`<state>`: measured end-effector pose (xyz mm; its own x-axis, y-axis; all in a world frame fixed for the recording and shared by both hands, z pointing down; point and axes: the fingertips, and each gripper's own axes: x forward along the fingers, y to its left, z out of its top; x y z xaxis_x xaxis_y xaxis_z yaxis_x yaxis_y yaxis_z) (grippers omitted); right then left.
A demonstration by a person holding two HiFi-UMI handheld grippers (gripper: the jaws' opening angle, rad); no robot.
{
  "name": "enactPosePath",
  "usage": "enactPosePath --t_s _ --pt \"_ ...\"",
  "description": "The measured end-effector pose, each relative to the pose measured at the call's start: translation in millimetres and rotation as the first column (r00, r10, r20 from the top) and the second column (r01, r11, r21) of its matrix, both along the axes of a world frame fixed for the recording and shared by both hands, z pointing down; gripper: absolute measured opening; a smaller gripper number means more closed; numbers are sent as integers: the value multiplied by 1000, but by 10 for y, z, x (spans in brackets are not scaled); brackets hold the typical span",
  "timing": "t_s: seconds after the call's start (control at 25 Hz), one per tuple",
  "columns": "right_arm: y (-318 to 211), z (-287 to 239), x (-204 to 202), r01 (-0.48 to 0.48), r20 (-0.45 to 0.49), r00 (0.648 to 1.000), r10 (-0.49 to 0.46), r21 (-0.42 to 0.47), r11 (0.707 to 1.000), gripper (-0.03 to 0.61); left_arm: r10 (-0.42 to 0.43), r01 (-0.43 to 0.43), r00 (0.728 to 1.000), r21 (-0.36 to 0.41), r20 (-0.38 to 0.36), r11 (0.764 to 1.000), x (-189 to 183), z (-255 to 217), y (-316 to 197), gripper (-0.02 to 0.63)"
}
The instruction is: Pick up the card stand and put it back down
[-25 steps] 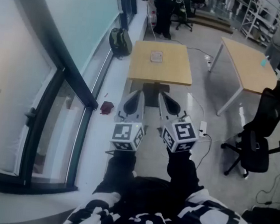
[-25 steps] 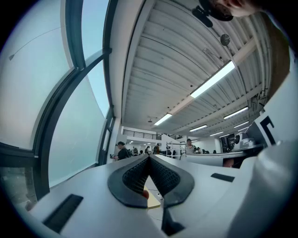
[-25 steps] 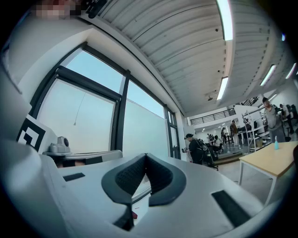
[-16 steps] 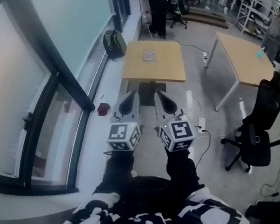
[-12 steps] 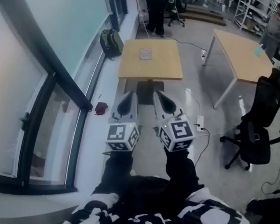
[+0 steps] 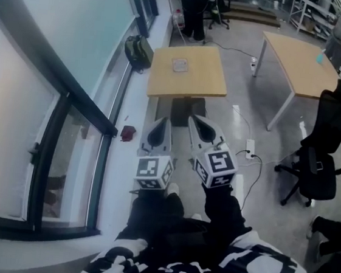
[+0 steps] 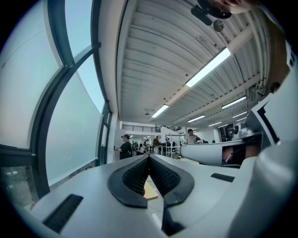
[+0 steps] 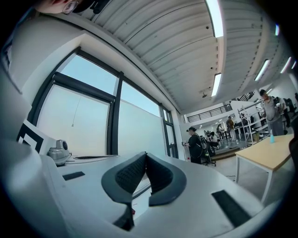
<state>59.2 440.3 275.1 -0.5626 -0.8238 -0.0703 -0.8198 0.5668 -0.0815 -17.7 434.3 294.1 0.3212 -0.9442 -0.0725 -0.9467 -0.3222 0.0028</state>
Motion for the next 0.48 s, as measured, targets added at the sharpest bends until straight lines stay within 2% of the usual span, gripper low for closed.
enactPosePath --t_s 0.2,0.28,0.4,0.48 --pt "-399 140 91 -46 -99 994 46 1 999 18 -1 2 999 -32 33 1000 93 194 -520 6" --pt "-655 132 110 -63 -113 992 63 2 998 18 4 -2 998 -29 68 1000 121 203 -798 6" --pt "-1050 48 -4 -77 -139 987 77 9 997 18 4 -3 995 -10 104 1000 14 105 -1239 6" --pt "-1274 -60 -133 -82 -153 984 87 36 996 18 -2 1 996 13 88 1000 -123 -33 -1504 6"
